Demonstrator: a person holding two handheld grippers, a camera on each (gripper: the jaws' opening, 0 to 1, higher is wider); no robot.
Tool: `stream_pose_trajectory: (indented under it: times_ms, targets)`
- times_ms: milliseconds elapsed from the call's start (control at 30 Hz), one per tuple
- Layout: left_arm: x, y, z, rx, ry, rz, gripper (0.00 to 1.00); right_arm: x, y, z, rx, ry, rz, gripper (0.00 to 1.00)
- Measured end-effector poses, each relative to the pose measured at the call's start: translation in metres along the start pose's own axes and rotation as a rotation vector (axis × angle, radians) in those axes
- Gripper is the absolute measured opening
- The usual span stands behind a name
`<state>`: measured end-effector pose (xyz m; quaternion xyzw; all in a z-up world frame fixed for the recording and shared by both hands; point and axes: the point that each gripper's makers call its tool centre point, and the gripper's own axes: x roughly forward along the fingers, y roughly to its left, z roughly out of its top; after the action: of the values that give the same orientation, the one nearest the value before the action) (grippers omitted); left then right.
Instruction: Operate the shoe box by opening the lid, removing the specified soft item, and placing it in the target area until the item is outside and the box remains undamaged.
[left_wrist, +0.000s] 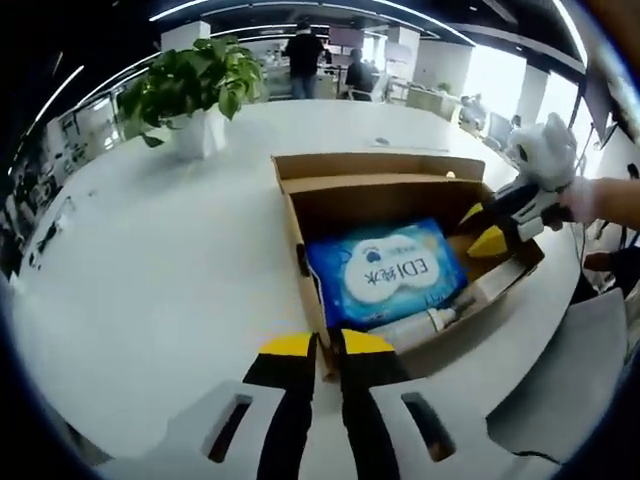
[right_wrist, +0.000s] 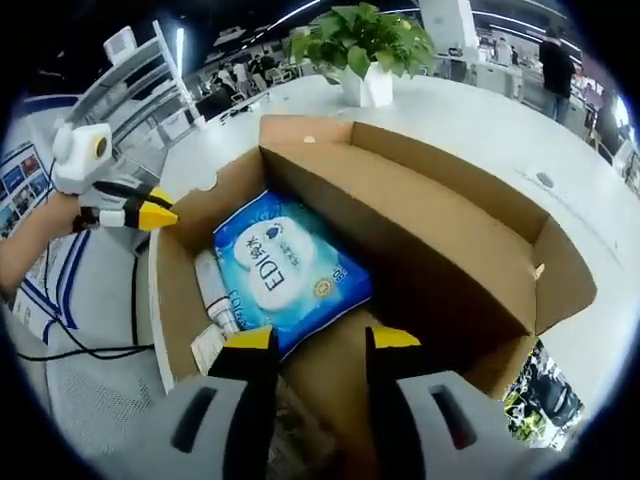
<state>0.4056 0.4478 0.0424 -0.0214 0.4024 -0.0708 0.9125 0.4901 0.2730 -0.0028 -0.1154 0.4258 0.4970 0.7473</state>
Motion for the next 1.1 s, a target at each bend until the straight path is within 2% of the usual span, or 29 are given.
stream_pose_trajectory:
  times_ms: [200, 467, 600, 767, 1000, 1033, 1100]
  targets:
    - [-0.001, 0.0, 0.0, -0.022, -0.014, 0.0, 0.05, 0.011, 0.005, -0.002, 0.02, 0.023, 0.005, 0.25]
    - [0.0, 0.001, 0.0, -0.023, -0.038, 0.008, 0.04, 0.029, 0.006, 0.0, 0.043, 0.043, -0.031, 0.18]
    - [0.0, 0.001, 0.0, -0.031, -0.043, 0.007, 0.04, 0.032, 0.005, -0.001, 0.075, 0.049, -0.038, 0.19]
    - [0.0, 0.002, 0.0, -0.036, -0.046, 0.01, 0.04, 0.032, 0.009, -0.002, 0.007, 0.066, -0.023, 0.14]
    - [0.001, 0.002, 0.0, -0.037, -0.048, 0.015, 0.04, 0.032, 0.014, -0.002, -0.001, 0.072, -0.006, 0.04]
    - [0.001, 0.002, 0.0, -0.039, -0.049, 0.017, 0.04, 0.031, 0.014, -0.002, -0.012, 0.069, -0.01, 0.02]
    - [0.001, 0.002, 0.0, -0.044, -0.052, 0.022, 0.04, 0.029, 0.011, 0.0, -0.097, 0.067, -0.032, 0.0]
